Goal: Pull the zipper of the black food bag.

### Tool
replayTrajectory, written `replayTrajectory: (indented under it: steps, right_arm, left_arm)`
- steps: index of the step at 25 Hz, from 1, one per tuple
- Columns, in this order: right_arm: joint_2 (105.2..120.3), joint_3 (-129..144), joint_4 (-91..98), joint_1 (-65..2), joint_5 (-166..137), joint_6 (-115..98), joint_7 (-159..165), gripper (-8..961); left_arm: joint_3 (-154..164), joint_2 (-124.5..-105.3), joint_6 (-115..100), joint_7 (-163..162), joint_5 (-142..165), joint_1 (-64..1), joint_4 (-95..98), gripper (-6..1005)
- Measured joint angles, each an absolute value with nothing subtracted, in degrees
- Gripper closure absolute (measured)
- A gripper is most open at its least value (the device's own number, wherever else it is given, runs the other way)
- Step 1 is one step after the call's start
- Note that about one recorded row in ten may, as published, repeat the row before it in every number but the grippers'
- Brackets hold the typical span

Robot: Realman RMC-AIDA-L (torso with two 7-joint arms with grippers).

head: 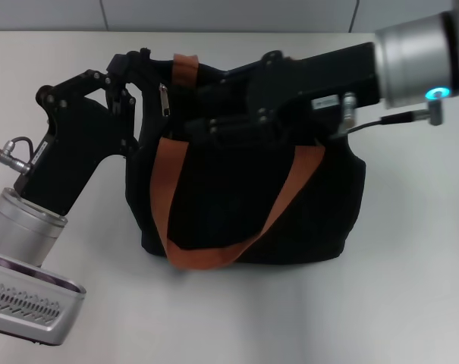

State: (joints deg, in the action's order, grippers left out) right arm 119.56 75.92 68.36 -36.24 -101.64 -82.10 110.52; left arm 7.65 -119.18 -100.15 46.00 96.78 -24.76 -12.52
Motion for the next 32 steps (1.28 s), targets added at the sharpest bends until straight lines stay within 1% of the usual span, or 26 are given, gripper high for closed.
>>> replayTrajectory:
  steps: [11, 28, 32]
  right_arm:
    - [119.70, 84.70, 67.05, -36.27, -100.05, -71.25, 111.55, 447]
    - [119.58, 86.19, 65.22, -37.08, -98.18, -67.46, 112.64, 617]
    - [119.53, 86.25, 64.04, -37.79, -98.09, -67.45, 112.39, 711]
  left_arm:
    - [7.74, -119.18, -100.25, 46.05, 96.95, -24.70, -12.79, 981]
    - [7.29, -119.18, -100.53, 46.06, 98.95, -24.89, -12.83, 982]
    - [7.34, -119.18, -100.67, 46.06, 99.00, -24.88, -12.83, 982]
